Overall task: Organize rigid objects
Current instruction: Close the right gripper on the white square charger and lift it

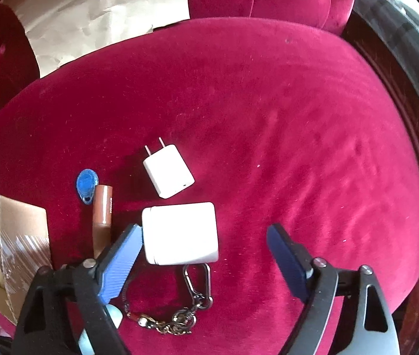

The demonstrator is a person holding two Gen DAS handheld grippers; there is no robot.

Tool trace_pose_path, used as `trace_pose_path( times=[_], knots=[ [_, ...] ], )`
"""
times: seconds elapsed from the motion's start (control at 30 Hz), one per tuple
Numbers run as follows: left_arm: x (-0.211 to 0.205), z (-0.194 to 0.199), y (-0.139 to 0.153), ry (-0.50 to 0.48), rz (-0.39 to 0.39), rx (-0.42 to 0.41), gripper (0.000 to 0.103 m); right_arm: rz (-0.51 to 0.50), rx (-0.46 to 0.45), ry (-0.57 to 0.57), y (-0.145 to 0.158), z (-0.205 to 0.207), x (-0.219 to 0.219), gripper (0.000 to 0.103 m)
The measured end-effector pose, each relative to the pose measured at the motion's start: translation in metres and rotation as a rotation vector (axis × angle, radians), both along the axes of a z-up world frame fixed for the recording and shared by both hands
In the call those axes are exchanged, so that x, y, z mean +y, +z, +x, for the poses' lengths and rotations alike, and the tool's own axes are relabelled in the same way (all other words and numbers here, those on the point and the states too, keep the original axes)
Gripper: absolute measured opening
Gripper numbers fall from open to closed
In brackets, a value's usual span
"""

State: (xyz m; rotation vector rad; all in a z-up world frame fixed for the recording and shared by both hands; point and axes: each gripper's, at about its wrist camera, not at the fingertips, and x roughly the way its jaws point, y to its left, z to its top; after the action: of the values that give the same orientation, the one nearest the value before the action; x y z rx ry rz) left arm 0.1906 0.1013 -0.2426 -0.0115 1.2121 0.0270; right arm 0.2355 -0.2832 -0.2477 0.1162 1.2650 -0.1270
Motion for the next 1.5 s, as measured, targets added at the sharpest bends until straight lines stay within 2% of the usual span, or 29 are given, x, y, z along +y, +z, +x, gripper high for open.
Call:
trace_pose_path(
  times=[0.2,0.27,0.3,0.33,0.7,1.5],
  knots=[
    [0.0,0.001,0.0,0.001,-0.002,0.005,0.004,0.021,0.005,0.016,-0.004,0.006,0.002,0.074],
    [0.001,0.001,0.0,0.003,-0.003,0.007,0.004,0.04,0.012,0.023,-0.008,0.005,0.006,0.067],
    [0.002,0.001,0.001,0.003,-0.002,0.008,0.004,0.053,0.013,0.028,-0.008,0.006,0.006,0.058],
    [0.001,0.002,0.001,0.003,0.002,0.009,0.004,0.072,0.008,0.036,-0.007,0.006,0.008,0.055],
    [-0.008,-0.002,0.001,-0.004,0.026,-0.007,0.004,0.03,-0.004,0.045,-0.004,0.003,0.025,0.055],
    [-0.022,-0.007,-0.003,0.0,0.048,-0.027,0.004,0.013,-0.082,0.084,0.045,-0.013,0.06,0.055]
  ],
)
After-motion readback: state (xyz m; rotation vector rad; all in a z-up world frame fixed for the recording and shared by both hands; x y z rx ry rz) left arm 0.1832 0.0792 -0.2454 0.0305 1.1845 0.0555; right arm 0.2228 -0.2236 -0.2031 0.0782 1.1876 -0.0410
